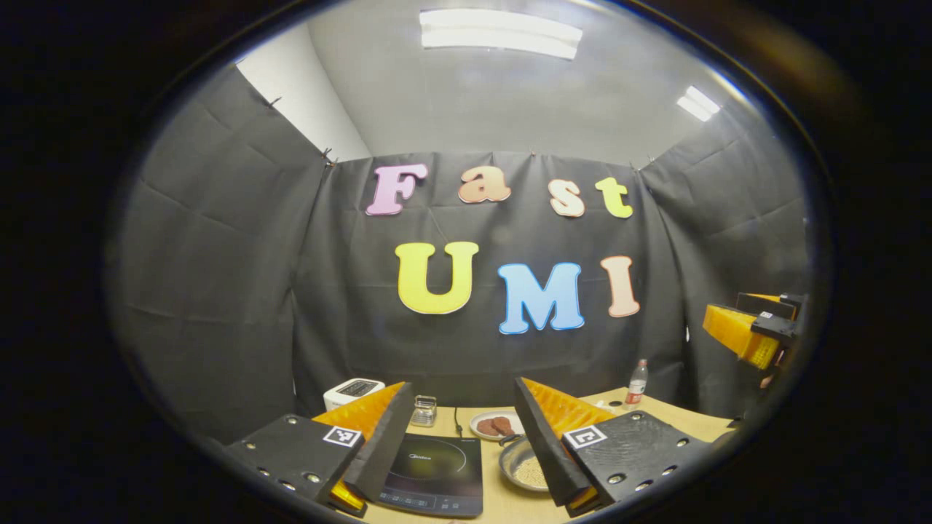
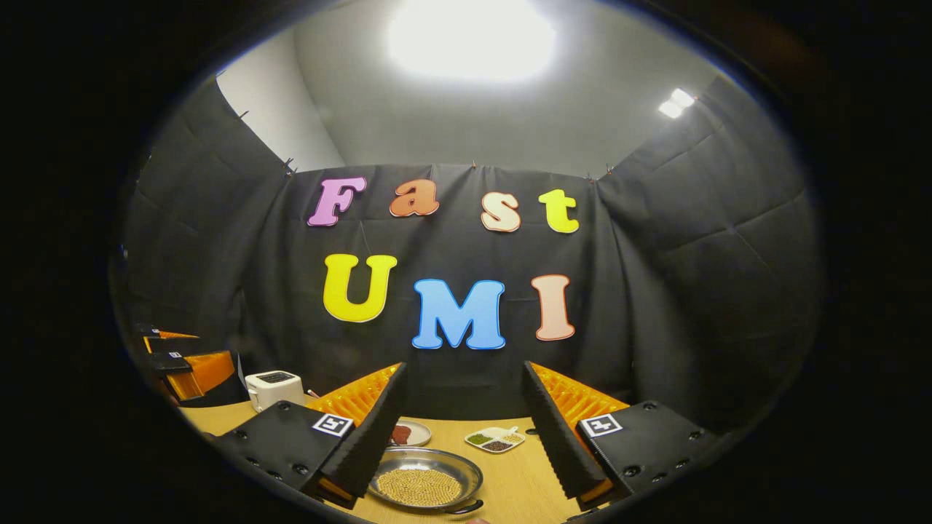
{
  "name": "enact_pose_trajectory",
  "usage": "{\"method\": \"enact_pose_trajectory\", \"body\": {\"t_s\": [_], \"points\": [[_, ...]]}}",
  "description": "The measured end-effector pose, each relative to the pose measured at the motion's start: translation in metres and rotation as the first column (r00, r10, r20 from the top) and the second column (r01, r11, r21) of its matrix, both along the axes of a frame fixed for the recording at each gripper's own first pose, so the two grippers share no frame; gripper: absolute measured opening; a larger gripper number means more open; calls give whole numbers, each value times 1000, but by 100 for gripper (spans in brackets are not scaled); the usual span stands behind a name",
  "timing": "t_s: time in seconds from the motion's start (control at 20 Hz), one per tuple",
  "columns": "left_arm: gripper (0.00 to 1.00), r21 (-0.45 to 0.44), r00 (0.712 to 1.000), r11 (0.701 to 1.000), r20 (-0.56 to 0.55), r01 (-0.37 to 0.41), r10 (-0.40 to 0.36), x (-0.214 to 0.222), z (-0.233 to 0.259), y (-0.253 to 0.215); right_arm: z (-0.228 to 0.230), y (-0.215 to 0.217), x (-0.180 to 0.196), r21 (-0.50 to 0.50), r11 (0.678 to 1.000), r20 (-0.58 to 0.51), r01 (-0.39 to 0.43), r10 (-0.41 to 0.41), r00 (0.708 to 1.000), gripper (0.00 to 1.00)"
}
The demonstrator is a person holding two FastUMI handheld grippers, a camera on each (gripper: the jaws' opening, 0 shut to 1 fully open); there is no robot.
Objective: First push the handle of the pot to place it horizontally, then grasp the pot with both hands and set it on the induction cooktop.
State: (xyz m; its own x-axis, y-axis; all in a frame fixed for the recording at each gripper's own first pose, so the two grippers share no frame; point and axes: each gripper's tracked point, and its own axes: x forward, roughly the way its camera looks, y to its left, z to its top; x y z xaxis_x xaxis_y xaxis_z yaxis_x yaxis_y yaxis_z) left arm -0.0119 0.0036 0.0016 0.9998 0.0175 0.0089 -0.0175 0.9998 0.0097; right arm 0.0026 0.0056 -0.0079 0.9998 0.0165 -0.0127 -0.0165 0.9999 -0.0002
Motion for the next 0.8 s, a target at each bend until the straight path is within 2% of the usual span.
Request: {"method": "enact_pose_trajectory", "body": {"t_s": [0.15, 0.2, 0.25, 0.35, 0.45, 0.5, 0.55, 0.6, 0.65, 0.7, 0.75, 0.8], "points": [[85, -1, 1000, 1000, 4, 3, -3, 3, 1, 4, -2, 5, 2, -6, 1000, -5, -3, 3, 1000, 96], [88, -1, 1000, 1000, 4, 5, -5, 5, 0, 7, -3, 6, 2, -8, 1000, -7, -3, 3, 1000, 98], [85, 0, 1000, 1000, 5, 7, -7, 6, 1, 8, -4, 9, 3, -10, 1000, -10, -4, 3, 1000, 96], [84, 1, 1000, 1000, 8, 11, -11, 9, 0, 14, -8, 14, 5, -8, 1000, -28, -10, 10, 1000, 98], [84, 1, 1000, 1000, 9, 18, -18, 12, -2, 21, -15, 22, 7, -8, 1000, -50, -15, 15, 999, 92], [88, -1, 1000, 1000, 8, 23, -23, 12, -3, 24, -18, 26, 7, -3, 1000, -64, -24, 23, 998, 88], [87, -5, 1000, 1000, 6, 28, -28, 14, -6, 28, -21, 30, 6, 2, 1000, -73, -21, 21, 997, 82], [88, -9, 999, 999, 3, 34, -34, 16, -7, 33, -23, 30, 6, 3, 1000, -74, 0, 0, 997, 70], [87, -10, 999, 999, 1, 39, -39, 17, -9, 38, -24, 33, 7, 4, 1000, -76, 8, -8, 997, 64], [87, -9, 999, 999, 6, 44, -44, 18, -7, 43, -26, 39, 6, 4, 1000, -79, 3, -3, 997, 41], [82, -6, 999, 999, 15, 47, -47, 19, -5, 47, -28, 42, 5, -8, 1000, -80, 3, -4, 997, 36], [82, -3, 999, 999, 21, 47, -47, 19, -4, 52, -29, 43, 5, -18, 1000, -83, 13, -15, 996, 28]]}}
